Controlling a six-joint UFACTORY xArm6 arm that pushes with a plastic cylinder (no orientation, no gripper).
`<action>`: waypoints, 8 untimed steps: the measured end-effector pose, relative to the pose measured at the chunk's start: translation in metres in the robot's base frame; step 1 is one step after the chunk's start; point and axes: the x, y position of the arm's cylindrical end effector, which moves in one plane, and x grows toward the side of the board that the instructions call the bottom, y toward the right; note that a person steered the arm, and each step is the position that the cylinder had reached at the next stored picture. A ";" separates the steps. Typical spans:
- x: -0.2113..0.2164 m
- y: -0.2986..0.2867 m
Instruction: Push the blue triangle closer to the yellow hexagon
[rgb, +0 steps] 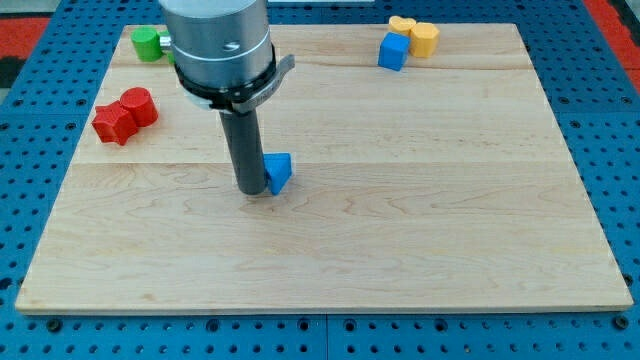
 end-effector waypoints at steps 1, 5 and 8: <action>-0.018 0.004; -0.049 0.084; -0.064 0.159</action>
